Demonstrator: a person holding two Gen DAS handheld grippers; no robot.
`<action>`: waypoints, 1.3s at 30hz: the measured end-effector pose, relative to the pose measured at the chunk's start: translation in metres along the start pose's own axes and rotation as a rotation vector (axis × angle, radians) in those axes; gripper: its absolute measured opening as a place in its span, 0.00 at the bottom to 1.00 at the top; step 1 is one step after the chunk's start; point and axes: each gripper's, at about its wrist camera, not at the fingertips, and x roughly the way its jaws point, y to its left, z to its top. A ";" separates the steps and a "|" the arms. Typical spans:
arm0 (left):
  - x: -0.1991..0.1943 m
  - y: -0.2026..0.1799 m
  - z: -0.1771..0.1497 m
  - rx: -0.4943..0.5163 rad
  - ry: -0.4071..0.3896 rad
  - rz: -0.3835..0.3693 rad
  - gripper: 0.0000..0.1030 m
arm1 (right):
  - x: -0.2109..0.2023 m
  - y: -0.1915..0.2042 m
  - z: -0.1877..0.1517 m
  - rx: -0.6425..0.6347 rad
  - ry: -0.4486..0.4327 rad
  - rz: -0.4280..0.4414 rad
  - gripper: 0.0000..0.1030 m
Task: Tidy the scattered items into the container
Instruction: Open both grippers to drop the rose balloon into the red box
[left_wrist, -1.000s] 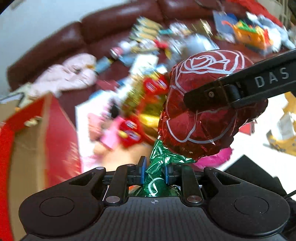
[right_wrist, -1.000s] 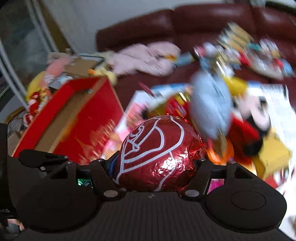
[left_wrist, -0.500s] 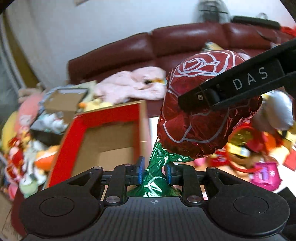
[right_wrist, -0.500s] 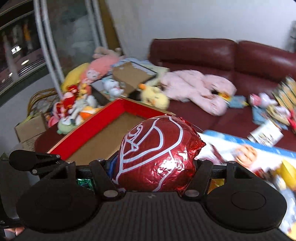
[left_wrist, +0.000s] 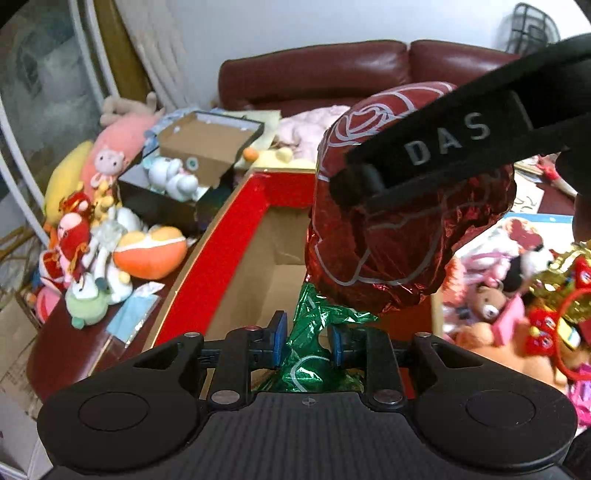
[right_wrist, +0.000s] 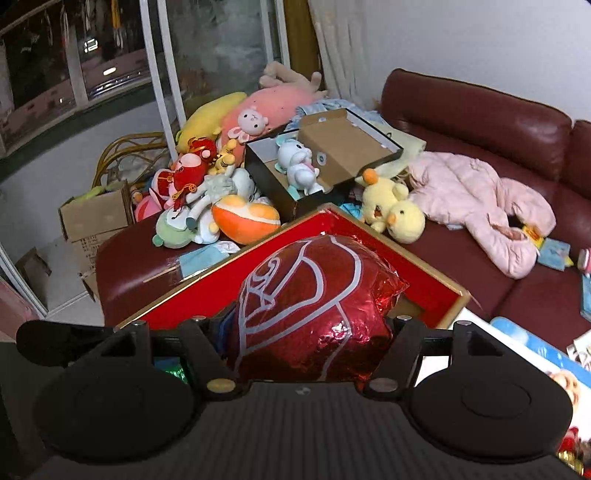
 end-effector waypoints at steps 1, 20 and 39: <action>0.009 0.003 0.006 -0.010 0.011 -0.001 0.27 | 0.008 0.000 0.004 -0.003 -0.003 -0.011 0.74; 0.075 0.004 0.020 -0.017 0.068 0.020 0.95 | 0.046 -0.033 0.001 0.008 0.019 -0.076 0.99; 0.047 -0.078 0.012 0.180 0.013 -0.045 0.98 | -0.020 -0.095 -0.045 0.052 0.101 -0.207 0.99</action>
